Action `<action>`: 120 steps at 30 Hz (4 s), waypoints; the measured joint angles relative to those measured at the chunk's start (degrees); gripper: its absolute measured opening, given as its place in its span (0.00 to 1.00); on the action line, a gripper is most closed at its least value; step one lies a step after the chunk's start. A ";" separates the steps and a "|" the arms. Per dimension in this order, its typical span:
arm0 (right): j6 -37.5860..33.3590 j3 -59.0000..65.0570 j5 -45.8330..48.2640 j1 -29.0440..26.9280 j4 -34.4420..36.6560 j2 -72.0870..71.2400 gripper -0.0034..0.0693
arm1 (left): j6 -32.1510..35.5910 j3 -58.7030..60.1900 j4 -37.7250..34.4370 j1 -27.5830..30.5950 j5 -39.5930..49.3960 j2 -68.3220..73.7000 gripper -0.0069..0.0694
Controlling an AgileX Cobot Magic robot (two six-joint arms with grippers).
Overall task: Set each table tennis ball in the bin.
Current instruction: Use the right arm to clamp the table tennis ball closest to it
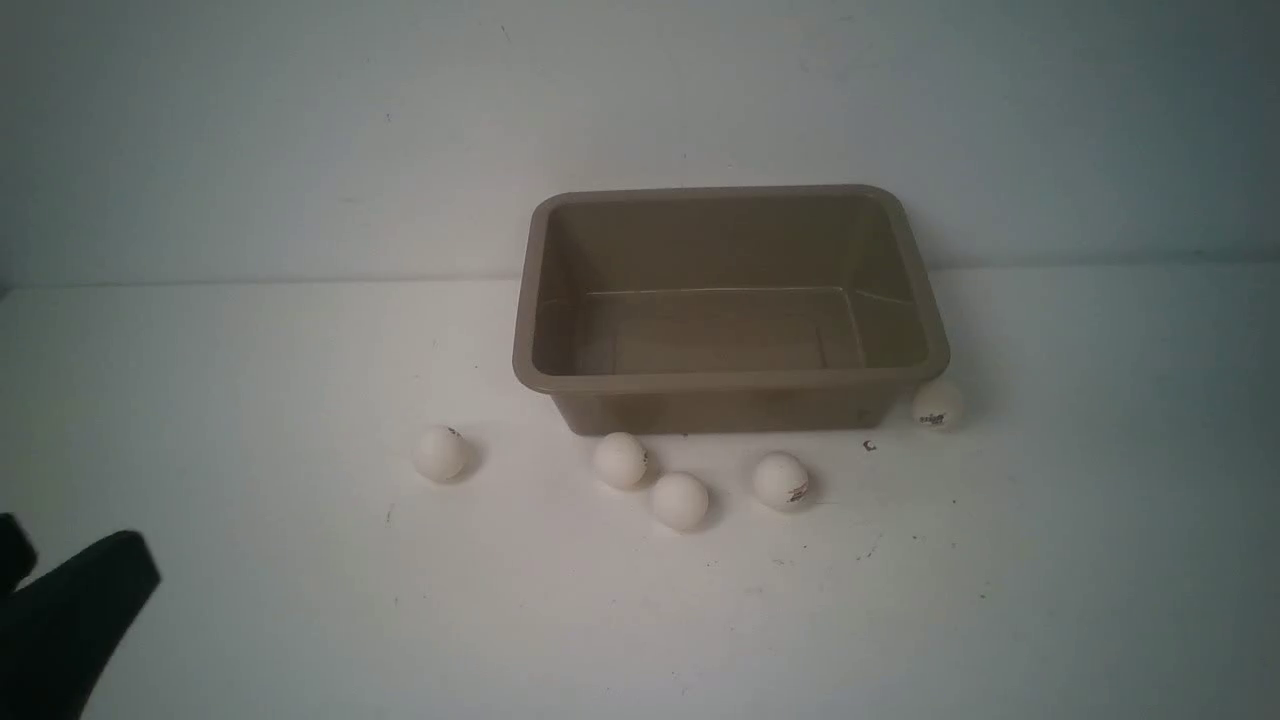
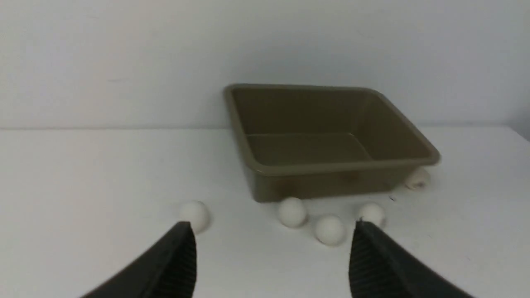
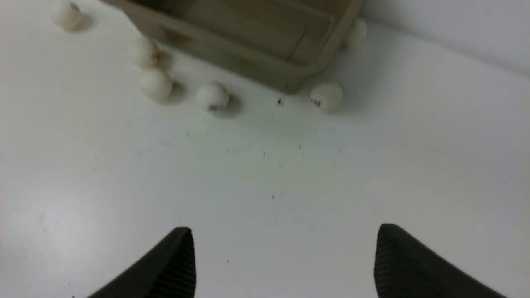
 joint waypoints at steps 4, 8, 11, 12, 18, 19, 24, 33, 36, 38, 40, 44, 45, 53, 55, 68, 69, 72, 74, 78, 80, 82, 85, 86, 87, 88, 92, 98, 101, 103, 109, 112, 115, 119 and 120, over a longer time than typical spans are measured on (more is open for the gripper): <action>-2.40 0.00 -3.29 3.86 -0.68 6.95 0.77 | 10.51 -3.83 -5.73 0.00 3.07 5.67 0.68; -7.86 0.00 -9.93 6.18 -0.68 12.14 0.77 | 15.99 -5.37 -8.20 0.00 3.01 9.30 0.68; -12.07 0.00 -13.97 6.55 -1.76 15.44 0.75 | 16.72 -5.42 -8.22 0.00 3.24 11.70 0.68; -12.85 0.00 -14.80 6.63 -1.76 16.26 0.75 | 16.91 -5.42 -8.22 0.00 3.36 12.22 0.68; -14.96 0.00 -21.73 6.68 -1.64 21.64 0.69 | 19.06 -5.42 -8.22 0.00 3.57 13.59 0.68; -14.96 0.00 -22.16 6.68 -1.64 22.40 0.69 | 19.36 -5.44 -8.22 0.00 3.51 13.59 0.68; -14.57 -0.03 -22.85 5.69 -3.13 30.86 0.68 | 20.32 -5.44 -8.11 0.00 3.51 13.59 0.68; -25.11 -0.10 -30.40 -6.51 3.64 35.28 0.68 | 20.46 -5.44 -6.09 0.00 3.51 13.59 0.68; -29.55 -0.10 -29.97 -13.74 14.01 35.99 0.68 | 20.46 -5.44 -5.89 0.00 3.51 13.59 0.68; -32.91 -0.10 -28.81 -17.76 21.44 36.17 0.68 | 20.46 -5.44 -5.84 0.00 3.51 13.59 0.68; -37.96 -0.10 -25.71 -23.22 33.71 36.36 0.68 | 20.46 -5.44 -5.84 0.00 3.51 13.59 0.68; -44.93 -0.75 -18.32 -27.78 47.10 37.66 0.67 | 20.46 -5.44 -5.78 0.00 3.51 13.59 0.68; -46.11 -1.35 -16.24 -28.24 48.67 38.53 0.66 | 20.46 -5.44 -5.78 0.00 3.51 13.59 0.68; -48.54 -9.36 -8.44 -24.90 42.97 48.50 0.65 | 20.46 -5.44 -5.71 0.00 3.51 13.59 0.68; -49.52 -11.53 -8.44 -23.41 40.83 50.41 0.65 | 20.46 -5.44 -5.71 0.00 3.51 13.59 0.68; -48.14 -25.43 -8.44 -14.85 27.26 64.42 0.65 | 20.72 -5.44 -5.67 0.00 3.62 13.59 0.68; -48.68 -26.06 -8.49 -14.80 27.26 65.05 0.65 | 20.73 -5.44 -5.67 0.00 3.76 13.59 0.68; -50.17 -26.38 -8.49 -14.55 27.60 66.29 0.65 | 20.73 -5.44 -5.67 0.00 3.99 13.59 0.68; -51.32 -26.38 -8.02 -14.44 29.01 67.36 0.65 | 20.84 -5.44 -5.67 0.00 4.28 13.59 0.68; -56.11 -26.38 -6.27 -14.04 31.86 69.72 0.65 | 20.88 -5.44 -5.65 0.00 4.71 13.59 0.68; -57.56 -26.38 -6.03 -13.41 31.88 70.41 0.65 | 20.95 -5.44 -5.65 0.00 4.82 13.59 0.68; -59.59 -26.38 -6.63 -12.47 31.55 70.71 0.65 | 21.44 -5.44 -5.65 0.00 4.82 13.59 0.68; -61.34 -26.45 -8.96 -10.89 31.32 70.71 0.65 | 22.25 -5.44 -5.65 0.00 4.82 13.59 0.68; -61.40 -26.47 -9.79 -10.42 31.14 70.71 0.65 | 22.41 -5.44 -5.65 0.00 4.82 13.59 0.68; -61.40 -26.47 -10.63 -10.10 30.97 70.71 0.65 | 22.40 -5.44 -5.65 0.00 4.82 13.59 0.68; -61.40 -26.47 -11.20 -9.77 30.58 70.71 0.65 | 22.47 -5.44 -5.65 0.00 4.82 13.59 0.68; -61.40 -26.47 -13.73 -8.64 29.25 70.71 0.65 | 22.59 -5.44 -5.65 0.00 4.82 13.59 0.68; -61.35 -26.47 -16.22 -8.18 28.56 70.71 0.65 | 22.88 -5.44 -5.65 0.00 4.82 13.59 0.68; -61.17 -26.47 -16.58 -8.18 28.24 70.71 0.65 | 22.94 -5.44 -5.65 0.00 4.82 13.59 0.68; -61.17 -26.47 -16.63 -8.18 28.14 70.80 0.65 | 22.98 -5.44 -5.65 0.00 4.82 13.59 0.68; -60.98 -26.52 -16.57 -8.13 28.14 72.81 0.65 | 22.98 -5.44 -5.65 0.00 4.82 13.59 0.68; -60.98 -26.52 -16.63 -8.06 28.14 73.75 0.65 | 22.98 -5.44 -5.65 0.00 4.82 13.59 0.68; -60.98 -26.52 -16.81 -7.84 28.35 74.32 0.65 | 23.00 -5.44 -5.65 0.00 4.82 13.59 0.68; -61.19 -26.52 -17.32 -7.57 29.43 75.22 0.65 | 23.05 -5.44 -5.65 0.00 4.82 13.59 0.68; -61.23 -26.52 -17.51 -7.57 29.43 75.37 0.65 | 23.07 -5.44 -5.65 0.00 4.82 13.59 0.68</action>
